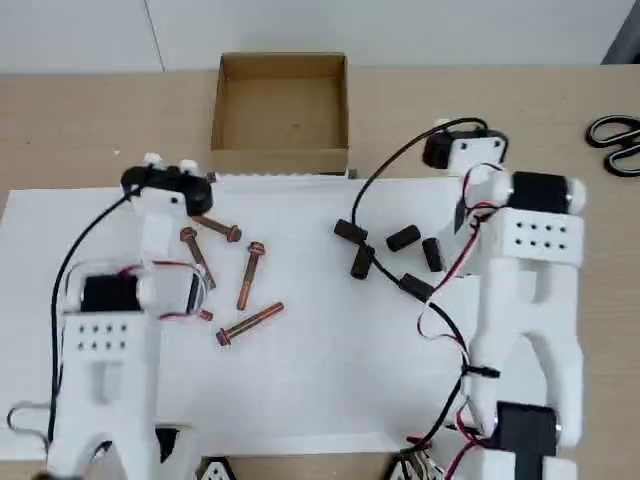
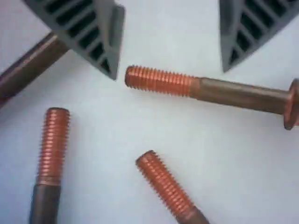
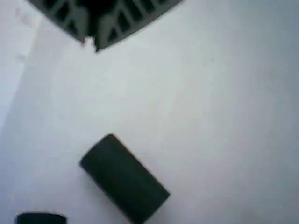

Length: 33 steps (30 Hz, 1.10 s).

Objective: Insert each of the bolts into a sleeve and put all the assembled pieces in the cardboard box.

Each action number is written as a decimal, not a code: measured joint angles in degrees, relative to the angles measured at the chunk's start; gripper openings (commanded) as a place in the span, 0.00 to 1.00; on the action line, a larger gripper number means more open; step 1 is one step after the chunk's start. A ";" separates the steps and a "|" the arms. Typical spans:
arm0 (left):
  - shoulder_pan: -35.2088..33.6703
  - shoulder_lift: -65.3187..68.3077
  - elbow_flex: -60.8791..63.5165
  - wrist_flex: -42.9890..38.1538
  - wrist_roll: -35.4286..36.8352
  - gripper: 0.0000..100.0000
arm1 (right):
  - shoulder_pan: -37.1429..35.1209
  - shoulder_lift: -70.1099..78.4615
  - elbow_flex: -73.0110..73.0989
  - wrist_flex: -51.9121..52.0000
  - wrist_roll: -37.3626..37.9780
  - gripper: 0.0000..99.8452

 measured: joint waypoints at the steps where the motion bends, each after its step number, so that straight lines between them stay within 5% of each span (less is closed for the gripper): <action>1: -0.35 3.43 -1.49 0.00 -0.18 0.14 | -0.18 1.05 0.00 0.00 0.18 0.03; 10: -0.70 24.70 -11.25 0.00 -0.09 0.22 | -3.08 7.12 -0.18 -4.48 1.05 0.14; 33: -0.79 35.25 -18.64 0.00 -0.53 0.23 | -5.01 23.47 -1.14 -20.66 1.85 0.14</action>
